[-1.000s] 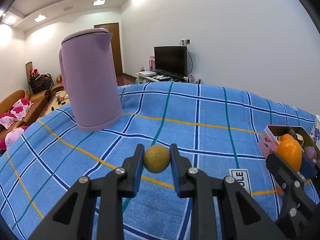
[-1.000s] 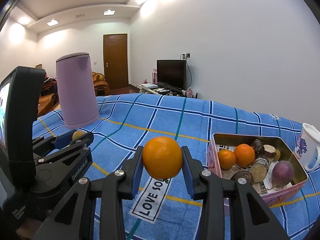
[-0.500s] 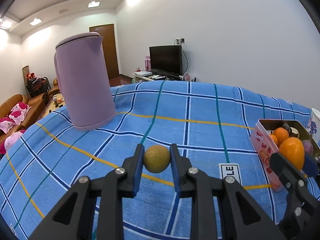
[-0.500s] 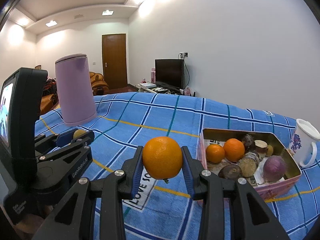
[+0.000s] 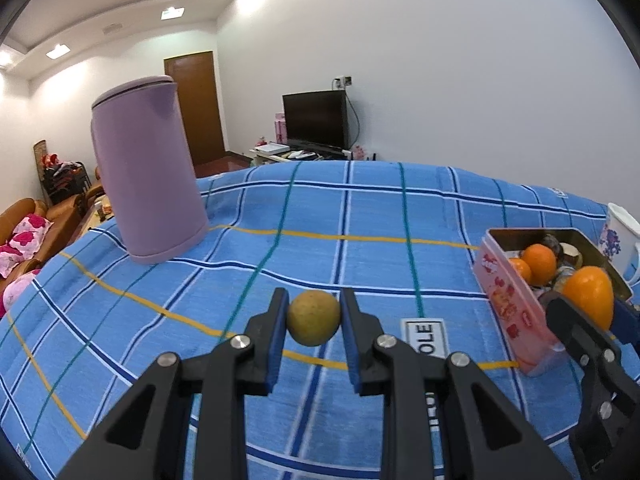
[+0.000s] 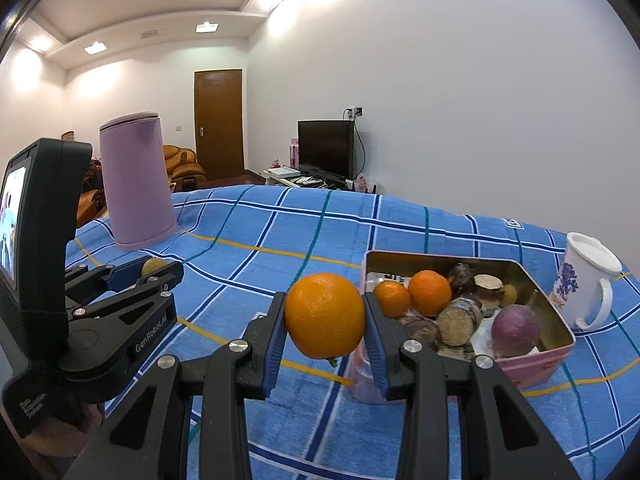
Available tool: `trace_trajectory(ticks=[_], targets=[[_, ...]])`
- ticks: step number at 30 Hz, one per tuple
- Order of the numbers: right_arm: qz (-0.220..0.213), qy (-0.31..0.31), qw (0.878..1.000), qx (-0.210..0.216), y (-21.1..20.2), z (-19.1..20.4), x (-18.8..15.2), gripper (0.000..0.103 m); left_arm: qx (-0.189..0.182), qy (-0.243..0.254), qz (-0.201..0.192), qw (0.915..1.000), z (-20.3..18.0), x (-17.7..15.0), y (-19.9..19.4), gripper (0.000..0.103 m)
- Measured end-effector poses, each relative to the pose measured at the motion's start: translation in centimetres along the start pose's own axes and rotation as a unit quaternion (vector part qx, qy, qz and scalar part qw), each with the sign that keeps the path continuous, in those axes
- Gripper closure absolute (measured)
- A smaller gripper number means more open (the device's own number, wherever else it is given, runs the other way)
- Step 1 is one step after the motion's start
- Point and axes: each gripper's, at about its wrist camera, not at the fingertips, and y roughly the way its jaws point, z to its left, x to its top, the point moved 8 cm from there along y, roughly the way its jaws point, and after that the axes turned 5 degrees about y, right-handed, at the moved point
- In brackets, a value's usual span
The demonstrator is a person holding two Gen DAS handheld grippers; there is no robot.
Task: Organize fruits
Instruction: 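Carry the orange and the yellow-brown fruit toward the tin with both tools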
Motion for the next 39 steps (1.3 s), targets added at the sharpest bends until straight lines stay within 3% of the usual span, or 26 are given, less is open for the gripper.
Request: trace_trajectory(ticks=[14, 39], targets=[[-0.003, 0.007, 1.0, -0.013, -0.9, -2.3, -0.2, 0.065, -0.031, 0.02, 0.004, 0.9993, -3.8, -0.1, -0.9, 0.075], [-0.011, 0.042, 0.997, -0.057, -3.8, -10.1, -0.7, 0.064, -0.086, 0.071, -0.007, 0.9937, -12.9, 0.3, -2.8, 0.075]])
